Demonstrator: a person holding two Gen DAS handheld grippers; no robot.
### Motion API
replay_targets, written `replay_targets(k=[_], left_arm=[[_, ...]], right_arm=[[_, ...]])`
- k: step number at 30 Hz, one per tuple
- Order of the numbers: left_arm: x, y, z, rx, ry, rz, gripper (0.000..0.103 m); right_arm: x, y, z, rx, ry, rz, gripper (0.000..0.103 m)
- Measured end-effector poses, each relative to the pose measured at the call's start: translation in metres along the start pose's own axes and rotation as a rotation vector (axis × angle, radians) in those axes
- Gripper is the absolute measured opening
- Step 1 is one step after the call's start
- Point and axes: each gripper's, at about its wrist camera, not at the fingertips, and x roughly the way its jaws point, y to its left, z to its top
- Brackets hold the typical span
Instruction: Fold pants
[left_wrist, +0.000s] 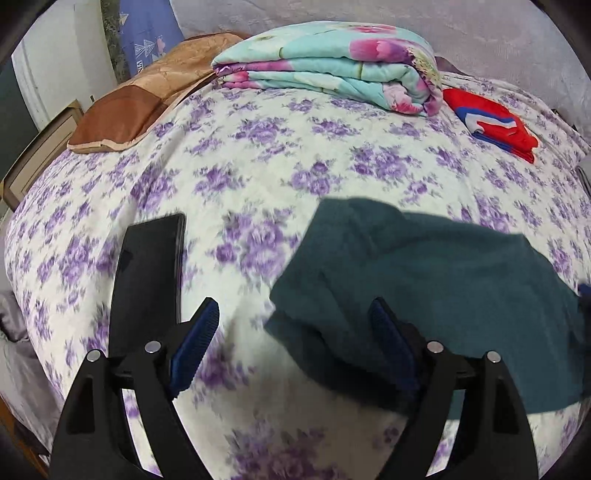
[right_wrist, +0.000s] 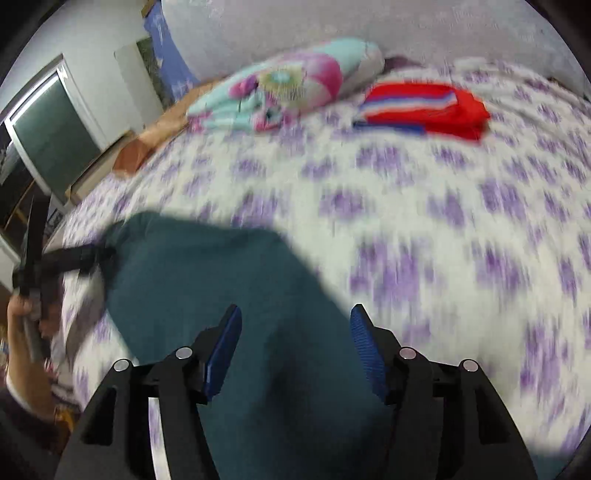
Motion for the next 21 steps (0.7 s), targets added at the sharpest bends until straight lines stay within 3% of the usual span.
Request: replay_targets(k=[1,3,7,10,12,15,18,21], left_arm=[[0.006,-0.003,-0.003,0.029,0.008,0.034,0.081],[0.026,-0.007,-0.008,0.068,0.049,0.157,0.087],[0.012,-0.002,-0.003,-0.007,0.032,0.137,0.087],[-0.017,-0.010,0.002,-0.022,-0.069,0.147,0.086],[-0.036,-0.028,0.002,0.007,-0.123,0.082,0.086],[-0.052,-0.057,-0.003,0.073,-0.151,-0.035,0.089],[-0.057,-0.099,-0.013,0.179,-0.140,-0.182,0.089],[-0.045,-0.129,-0.025,0.222,-0.081,-0.218,0.089]], right_arm=[[0.001,-0.009,-0.019,0.024,0.030,-0.065,0.063],[-0.014,-0.020,-0.036,0.068,-0.015,-0.065,0.061],[-0.101,-0.061,-0.090,0.268,-0.177,-0.143,0.070],[-0.161,-0.091,-0.134,0.413,-0.247,-0.244,0.074],[-0.194,-0.106,-0.168,0.518,-0.267,-0.307,0.076],[-0.212,-0.119,-0.201,0.606,-0.274,-0.308,0.077],[-0.206,-0.133,-0.217,0.670,-0.278,-0.311,0.077],[-0.190,-0.158,-0.226,0.771,-0.324,-0.275,0.076]])
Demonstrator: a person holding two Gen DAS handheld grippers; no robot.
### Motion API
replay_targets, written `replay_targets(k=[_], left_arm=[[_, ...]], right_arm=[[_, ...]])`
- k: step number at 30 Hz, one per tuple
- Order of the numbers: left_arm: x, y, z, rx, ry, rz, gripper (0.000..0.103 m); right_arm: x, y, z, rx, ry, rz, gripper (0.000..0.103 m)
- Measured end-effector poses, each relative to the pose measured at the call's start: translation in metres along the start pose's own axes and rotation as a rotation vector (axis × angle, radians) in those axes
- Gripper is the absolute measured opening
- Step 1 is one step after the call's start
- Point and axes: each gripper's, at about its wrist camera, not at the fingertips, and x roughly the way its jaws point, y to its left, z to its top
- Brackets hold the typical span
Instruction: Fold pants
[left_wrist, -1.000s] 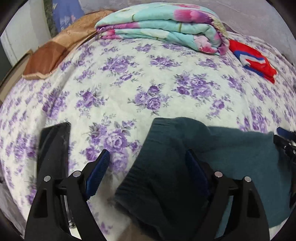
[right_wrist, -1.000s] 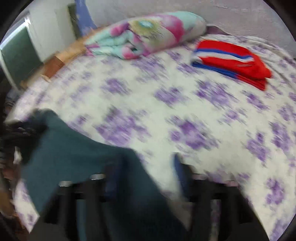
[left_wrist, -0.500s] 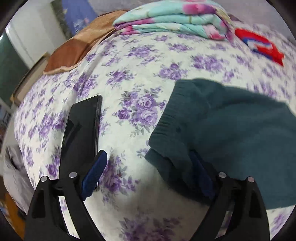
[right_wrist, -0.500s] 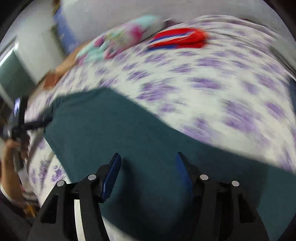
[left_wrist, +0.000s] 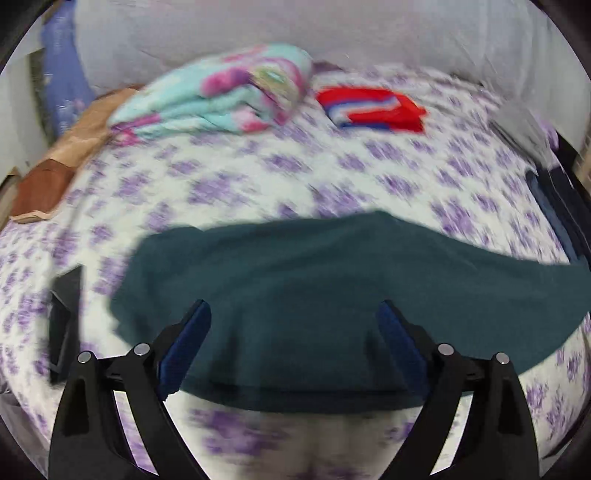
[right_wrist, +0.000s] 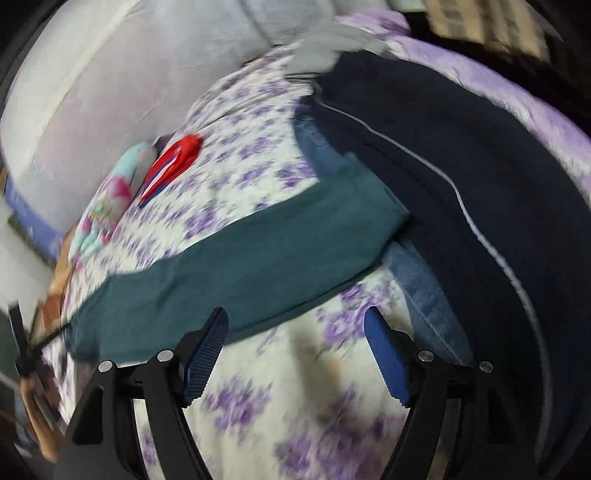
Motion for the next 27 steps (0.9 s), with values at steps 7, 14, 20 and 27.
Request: replay_targets(k=[7,14,20,27], left_arm=[[0.048,-0.037,-0.022,0.114,0.096,0.096,0.092],[0.013,-0.008,-0.005,0.026,0.017,0.048,0.092],[-0.011,0.029,0.000,-0.071,-0.075,0.100,0.092],[-0.002,0.054,-0.016,-0.125,-0.013,0.103,0.092]], right_arm=[[0.047,-0.013,0.031,0.187,-0.019,0.048,0.008],[0.002,0.117,0.051,-0.112,-0.083,0.311,0.008],[0.091,0.273,-0.018,-0.453,0.243,0.446,0.018],[0.128,0.309,-0.052,-0.545,0.431,0.526,0.066]])
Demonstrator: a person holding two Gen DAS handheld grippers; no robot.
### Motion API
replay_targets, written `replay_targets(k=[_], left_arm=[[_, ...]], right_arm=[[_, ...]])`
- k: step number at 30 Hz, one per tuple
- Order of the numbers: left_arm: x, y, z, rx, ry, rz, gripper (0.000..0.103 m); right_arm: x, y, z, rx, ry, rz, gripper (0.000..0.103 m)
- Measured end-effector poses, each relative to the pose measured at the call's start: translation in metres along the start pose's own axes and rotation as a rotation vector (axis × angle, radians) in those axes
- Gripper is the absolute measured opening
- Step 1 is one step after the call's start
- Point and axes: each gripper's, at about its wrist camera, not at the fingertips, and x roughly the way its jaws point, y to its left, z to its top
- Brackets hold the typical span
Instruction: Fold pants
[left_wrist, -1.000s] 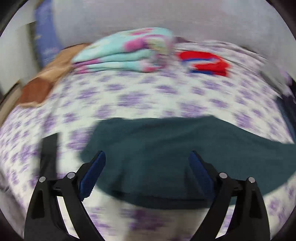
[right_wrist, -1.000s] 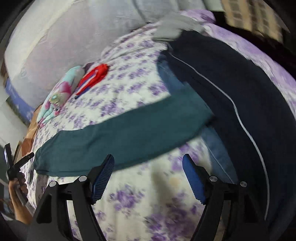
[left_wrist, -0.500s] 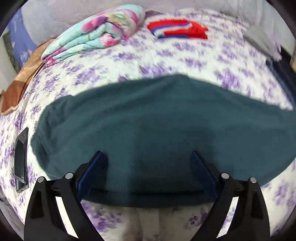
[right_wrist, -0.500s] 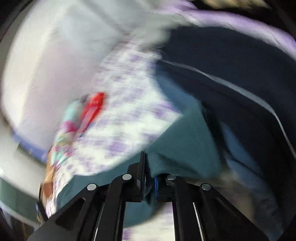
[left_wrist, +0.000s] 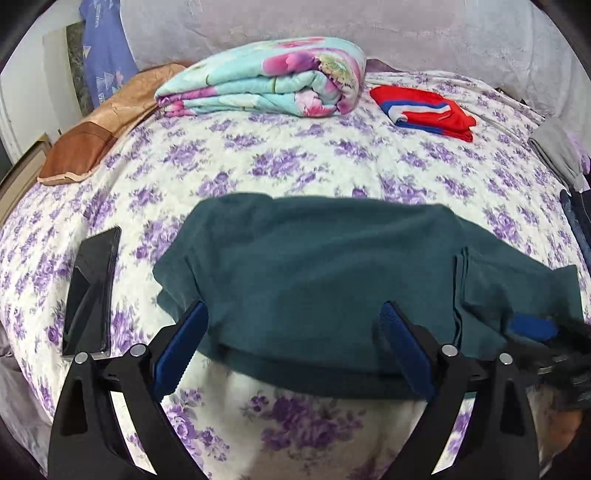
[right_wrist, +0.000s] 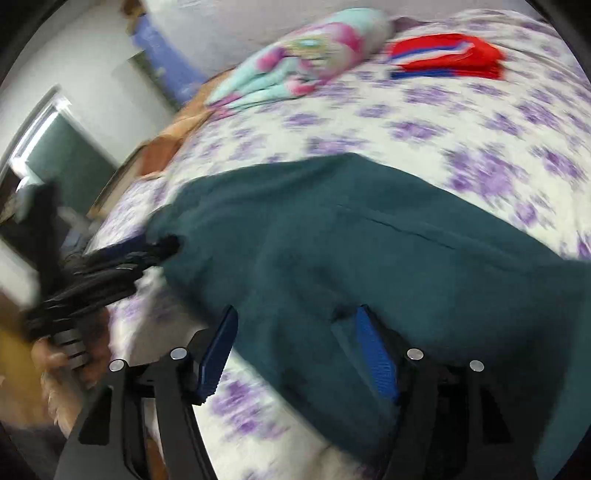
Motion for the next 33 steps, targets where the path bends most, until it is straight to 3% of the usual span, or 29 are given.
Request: replay_targets(k=[2,4,7,8,12,15,17,20,22,27,29,30,32,33], left_arm=[[0.001,-0.004,-0.002,0.008,0.002,-0.014,0.092],[0.001,-0.014,0.002,0.025,-0.008,-0.044,0.092],[-0.004,-0.039,0.007,0.073,-0.032,-0.109,0.092],[-0.005,-0.046,0.008,0.087,-0.037,-0.124,0.092],[-0.001,-0.084,0.009,0.166,-0.027,-0.163,0.092],[0.024,-0.105,-0.003,0.193,0.072,-0.176,0.092],[0.042,-0.109,-0.013,0.177,0.132,-0.145,0.092],[0.038,-0.113,-0.020,0.196,0.088,-0.117,0.093],[0.033,-0.115,-0.019,0.193,0.091,-0.136,0.093],[0.028,-0.115,-0.009,0.147,0.125,-0.250,0.093],[0.027,-0.115,-0.008,0.154,0.119,-0.223,0.093],[0.027,-0.114,-0.008,0.155,0.118,-0.206,0.092],[0.019,-0.100,-0.005,0.130,0.102,-0.190,0.092],[0.010,-0.086,-0.003,0.102,0.074,-0.184,0.092]], right_arm=[[-0.033,-0.010,0.005,-0.002,-0.056,-0.041,0.066],[-0.077,-0.032,0.004,0.009,-0.156,-0.163,0.066],[-0.122,-0.081,-0.011,0.118,-0.221,-0.342,0.066],[-0.125,-0.095,-0.016,0.157,-0.221,-0.363,0.067],[-0.110,-0.126,-0.025,0.221,-0.185,-0.279,0.067],[-0.085,-0.122,-0.024,0.170,-0.133,-0.212,0.064],[-0.073,-0.118,-0.020,0.154,-0.096,-0.217,0.020],[-0.098,-0.112,-0.017,0.119,-0.132,-0.160,0.014],[-0.121,-0.109,-0.019,0.107,-0.177,-0.230,0.012],[-0.136,-0.139,-0.041,0.160,-0.177,-0.328,0.013],[-0.122,-0.150,-0.045,0.196,-0.135,-0.308,0.028],[-0.118,-0.150,-0.044,0.191,-0.141,-0.300,0.032],[-0.125,-0.142,-0.040,0.170,-0.157,-0.287,0.057],[-0.130,-0.138,-0.039,0.163,-0.175,-0.300,0.060]])
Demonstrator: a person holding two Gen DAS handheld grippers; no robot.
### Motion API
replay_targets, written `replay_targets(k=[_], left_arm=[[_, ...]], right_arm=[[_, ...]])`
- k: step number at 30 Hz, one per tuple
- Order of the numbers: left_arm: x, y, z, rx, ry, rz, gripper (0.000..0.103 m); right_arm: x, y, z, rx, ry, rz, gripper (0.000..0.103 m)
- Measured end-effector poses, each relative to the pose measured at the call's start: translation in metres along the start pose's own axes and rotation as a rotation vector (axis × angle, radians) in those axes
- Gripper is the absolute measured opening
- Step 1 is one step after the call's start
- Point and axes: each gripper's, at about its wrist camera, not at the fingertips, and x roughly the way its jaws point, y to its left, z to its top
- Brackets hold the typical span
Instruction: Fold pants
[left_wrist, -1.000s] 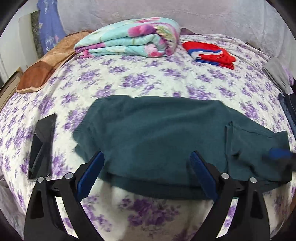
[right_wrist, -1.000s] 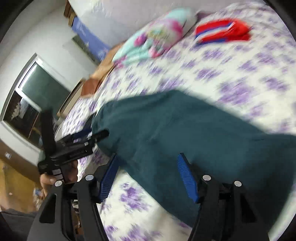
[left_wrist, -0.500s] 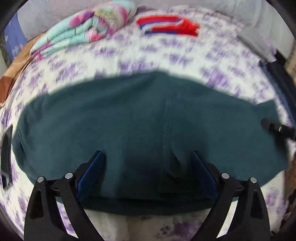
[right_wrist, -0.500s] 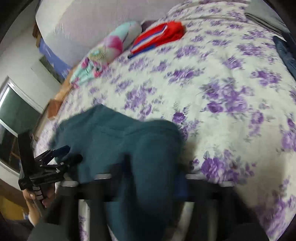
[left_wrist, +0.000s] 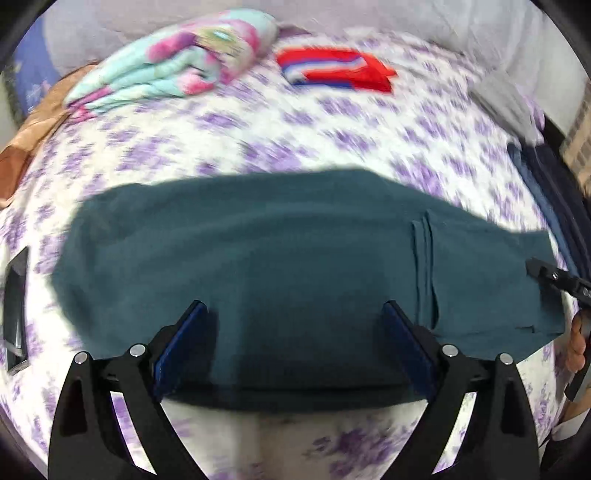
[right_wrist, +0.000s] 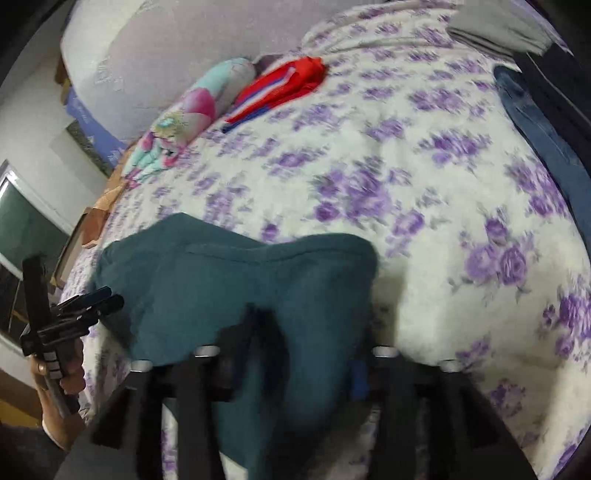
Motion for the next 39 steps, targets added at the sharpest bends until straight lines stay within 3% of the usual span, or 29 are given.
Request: replay_targets(k=[3,6,9,11,13,16,18,20,21,23,24,25,27,29,31,32,33,34,36,39], left_arm=[[-0.025,0.036,-0.003,-0.077,-0.058,0.064,0.093],[-0.039,0.095,-0.011,-0.275,-0.049,0.146,0.094],[-0.037,0.134,-0.022,-0.436,-0.004,0.136,0.094],[-0.028,0.153,-0.030,-0.531,0.055,0.070,0.094],[-0.017,0.160,-0.035,-0.591,0.092,0.033,0.094],[-0.004,0.156,-0.027,-0.595,0.097,0.039,0.092],[0.007,0.150,-0.014,-0.566,0.098,0.035,0.071],[0.020,0.148,-0.004,-0.535,0.116,0.075,0.059],[0.021,0.148,0.000,-0.546,0.111,0.087,0.042],[0.014,0.138,0.008,-0.543,0.082,0.023,0.008],[0.007,0.129,0.012,-0.516,0.066,0.047,0.008],[-0.007,0.109,0.018,-0.435,0.012,0.100,0.008],[-0.032,0.068,0.027,-0.274,-0.065,0.069,0.008],[-0.053,0.018,0.032,-0.132,-0.107,-0.068,0.008],[-0.055,-0.041,0.030,0.041,-0.088,-0.190,0.016],[-0.048,-0.064,0.028,0.099,-0.062,-0.231,0.037],[-0.037,-0.085,0.024,0.148,-0.020,-0.257,0.072],[-0.026,-0.098,0.021,0.174,0.012,-0.267,0.085],[-0.004,-0.122,0.014,0.219,0.097,-0.285,0.088],[-0.004,-0.117,0.013,0.187,0.106,-0.321,0.088]], right_arm=[[-0.019,0.014,0.011,-0.031,-0.098,-0.025,0.068],[-0.029,0.022,0.017,-0.033,-0.183,-0.018,0.079],[-0.024,0.022,0.019,-0.043,-0.207,-0.005,0.079],[-0.019,0.019,0.017,-0.037,-0.195,0.004,0.079],[-0.012,0.017,0.015,-0.036,-0.182,-0.002,0.079],[-0.008,0.016,0.011,-0.045,-0.172,-0.002,0.079],[-0.008,0.014,0.010,-0.044,-0.174,0.008,0.079],[-0.009,0.012,0.010,-0.029,-0.178,0.024,0.079],[-0.009,0.011,0.009,-0.020,-0.179,0.029,0.079],[-0.010,0.010,0.008,-0.014,-0.180,0.031,0.079],[-0.011,0.010,0.007,-0.015,-0.180,0.031,0.079],[-0.011,0.010,0.007,-0.015,-0.181,0.033,0.079],[-0.012,0.011,0.007,-0.014,-0.185,0.035,0.079],[-0.012,0.011,0.007,-0.005,-0.186,0.040,0.079],[-0.013,0.011,0.006,0.001,-0.186,0.044,0.079],[-0.013,0.011,0.007,0.000,-0.185,0.043,0.079],[-0.015,0.011,0.006,0.003,-0.183,0.046,0.079],[-0.015,0.011,0.006,0.007,-0.183,0.045,0.079],[-0.020,0.011,0.006,0.019,-0.186,0.053,0.079],[-0.026,0.014,0.007,0.017,-0.183,0.072,0.081]])
